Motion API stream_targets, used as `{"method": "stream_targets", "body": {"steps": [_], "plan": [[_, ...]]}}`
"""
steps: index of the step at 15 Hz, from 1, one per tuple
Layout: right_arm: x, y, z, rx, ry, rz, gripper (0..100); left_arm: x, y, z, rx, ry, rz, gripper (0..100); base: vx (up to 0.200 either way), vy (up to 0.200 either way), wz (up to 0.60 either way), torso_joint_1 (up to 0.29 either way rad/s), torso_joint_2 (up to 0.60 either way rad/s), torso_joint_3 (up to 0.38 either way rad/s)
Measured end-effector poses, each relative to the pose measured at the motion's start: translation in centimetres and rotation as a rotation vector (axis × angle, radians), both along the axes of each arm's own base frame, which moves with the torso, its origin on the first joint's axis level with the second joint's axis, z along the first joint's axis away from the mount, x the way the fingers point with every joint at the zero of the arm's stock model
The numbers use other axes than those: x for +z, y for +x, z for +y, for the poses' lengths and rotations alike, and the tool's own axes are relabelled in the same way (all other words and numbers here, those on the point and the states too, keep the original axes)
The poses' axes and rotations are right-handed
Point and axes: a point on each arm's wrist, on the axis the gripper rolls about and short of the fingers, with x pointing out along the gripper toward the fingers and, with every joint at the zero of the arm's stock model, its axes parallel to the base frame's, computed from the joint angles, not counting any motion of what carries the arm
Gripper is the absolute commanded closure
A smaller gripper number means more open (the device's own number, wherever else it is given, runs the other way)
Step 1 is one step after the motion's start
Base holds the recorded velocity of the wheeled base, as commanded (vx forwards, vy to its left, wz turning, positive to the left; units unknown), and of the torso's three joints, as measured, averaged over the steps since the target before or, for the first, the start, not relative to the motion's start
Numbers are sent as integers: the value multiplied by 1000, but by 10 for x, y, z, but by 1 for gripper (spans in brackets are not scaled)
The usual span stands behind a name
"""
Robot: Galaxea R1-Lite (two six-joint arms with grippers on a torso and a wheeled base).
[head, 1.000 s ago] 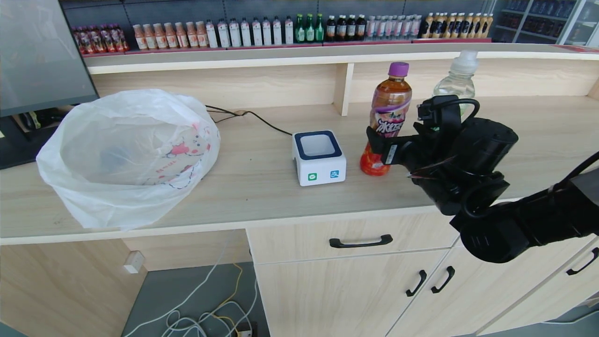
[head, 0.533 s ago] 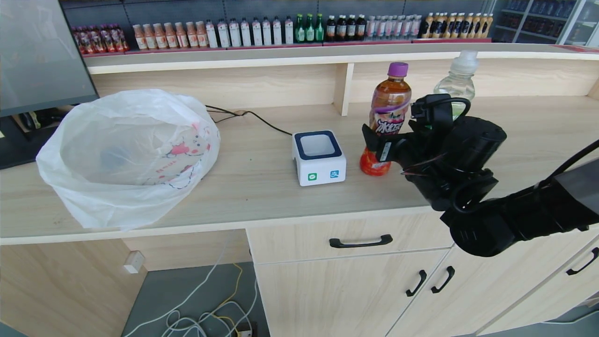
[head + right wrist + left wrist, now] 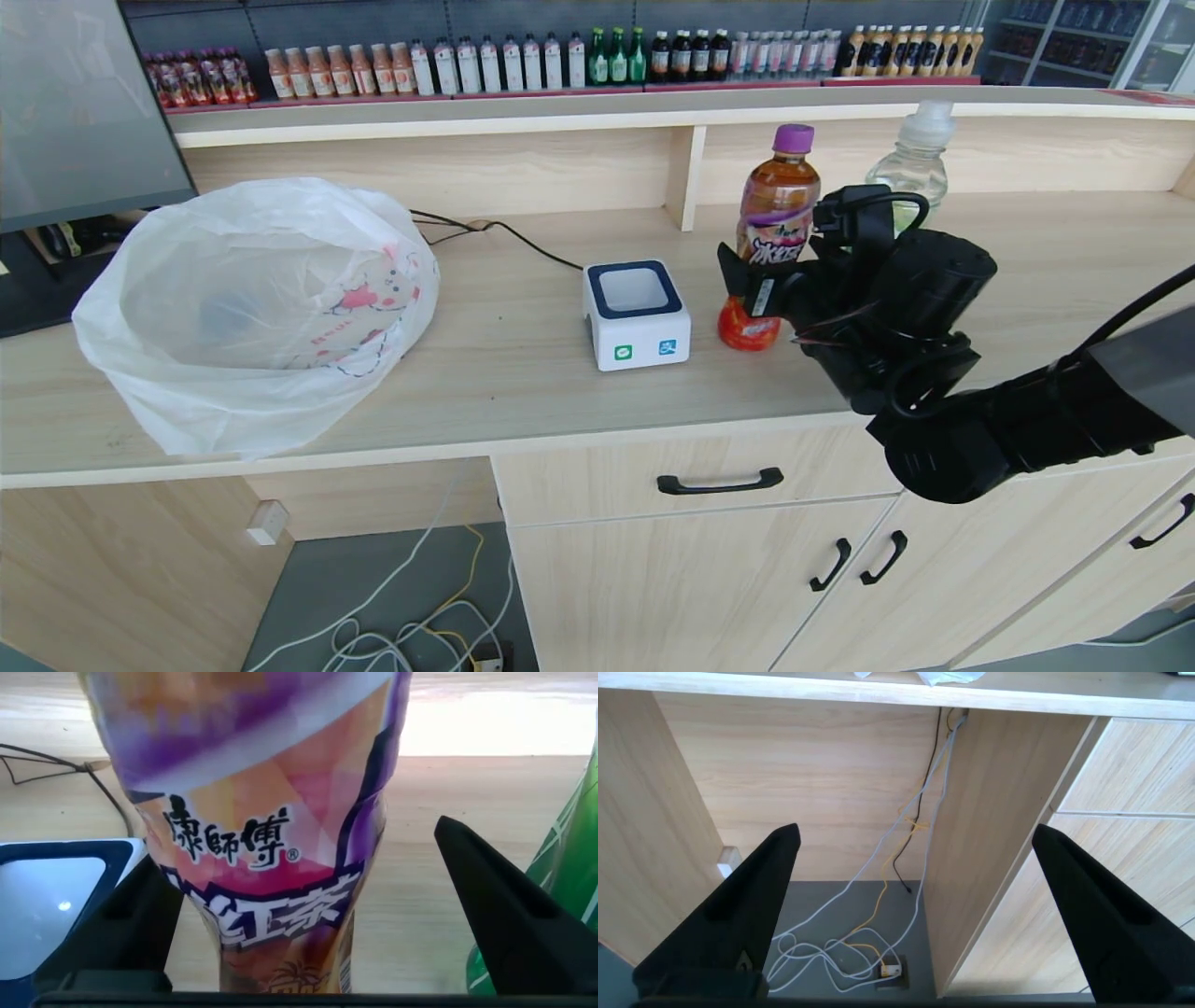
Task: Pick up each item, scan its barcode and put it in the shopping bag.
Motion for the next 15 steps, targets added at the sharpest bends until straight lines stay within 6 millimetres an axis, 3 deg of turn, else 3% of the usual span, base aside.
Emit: {"method": "stream_targets", "body": {"steps": [4, 5, 15], "plan": [[0, 2, 1, -4, 4, -5, 0, 0, 0, 0, 0, 0, 0, 0, 0, 0, 0, 0, 0, 0], [1, 2, 1, -8, 5, -5, 100, 0, 0, 0, 0, 0, 0, 0, 0, 0, 0, 0, 0, 0], [13, 1, 7, 6, 23, -42, 100, 0, 0, 0, 0, 0, 0, 0, 0, 0, 0, 0, 0, 0]]}}
